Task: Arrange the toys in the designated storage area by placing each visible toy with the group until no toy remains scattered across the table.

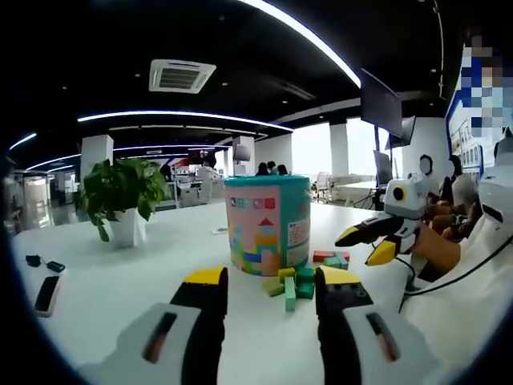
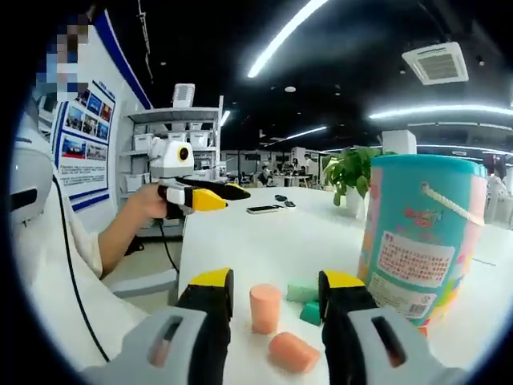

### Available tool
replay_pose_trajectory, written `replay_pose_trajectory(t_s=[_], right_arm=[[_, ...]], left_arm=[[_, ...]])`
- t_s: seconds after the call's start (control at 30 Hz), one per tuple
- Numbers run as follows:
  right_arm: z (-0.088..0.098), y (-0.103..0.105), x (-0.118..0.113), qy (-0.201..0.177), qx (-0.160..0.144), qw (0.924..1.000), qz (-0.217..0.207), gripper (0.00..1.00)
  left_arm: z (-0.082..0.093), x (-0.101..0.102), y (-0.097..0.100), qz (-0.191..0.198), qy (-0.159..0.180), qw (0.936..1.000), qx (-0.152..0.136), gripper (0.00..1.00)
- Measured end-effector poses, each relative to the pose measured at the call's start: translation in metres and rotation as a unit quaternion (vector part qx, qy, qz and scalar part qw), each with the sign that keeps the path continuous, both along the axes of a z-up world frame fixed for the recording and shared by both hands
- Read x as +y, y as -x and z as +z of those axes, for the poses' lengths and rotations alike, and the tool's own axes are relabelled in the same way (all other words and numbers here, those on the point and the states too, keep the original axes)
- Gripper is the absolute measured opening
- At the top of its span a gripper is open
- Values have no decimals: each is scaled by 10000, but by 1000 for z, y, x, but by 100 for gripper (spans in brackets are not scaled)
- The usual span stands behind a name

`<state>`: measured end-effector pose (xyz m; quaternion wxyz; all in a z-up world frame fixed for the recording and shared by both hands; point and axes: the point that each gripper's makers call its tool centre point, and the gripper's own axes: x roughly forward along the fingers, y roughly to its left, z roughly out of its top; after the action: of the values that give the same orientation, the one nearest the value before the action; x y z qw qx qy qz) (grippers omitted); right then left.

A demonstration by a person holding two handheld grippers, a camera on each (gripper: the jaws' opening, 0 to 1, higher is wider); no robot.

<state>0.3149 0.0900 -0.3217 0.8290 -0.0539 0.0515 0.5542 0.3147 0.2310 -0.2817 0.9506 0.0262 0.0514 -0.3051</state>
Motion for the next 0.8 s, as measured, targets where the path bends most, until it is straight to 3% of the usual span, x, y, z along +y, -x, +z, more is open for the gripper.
replay_pose_trajectory(t_s=[0.23, 0.37, 0.57, 0.63, 0.67, 0.73, 0.77, 0.8], right_arm=[[-15, -2, 16, 356, -70, 9993, 24, 38], [-30, 0, 26, 304, 339, 9989, 85, 42], [-43, -1, 34, 465, 309, 9984, 16, 42], [-47, -1, 36, 542, 282, 9981, -17, 39], [-54, 0, 36, 761, 250, 9968, 28, 36], [-58, -3, 36, 839, 165, 9963, -72, 21], [-51, -5, 37, 755, -56, 9971, -67, 21], [-53, -1, 37, 769, 79, 9970, -39, 21]], left_arm=[[-1, 5, -1, 89, -35, 10000, -26, 45], [-4, 4, -2, 78, -73, 9999, 14, 45], [-7, 0, -3, 53, -75, 9999, 61, 45], [-9, -2, -3, 33, -84, 9999, 83, 45], [-10, -4, -4, 7, -93, 9999, 101, 45], [-11, -6, -4, -12, -89, 9999, 106, 45], [-11, -7, -3, -31, -89, 9999, 111, 45], [-11, -7, -3, -40, -94, 9999, 115, 45]])
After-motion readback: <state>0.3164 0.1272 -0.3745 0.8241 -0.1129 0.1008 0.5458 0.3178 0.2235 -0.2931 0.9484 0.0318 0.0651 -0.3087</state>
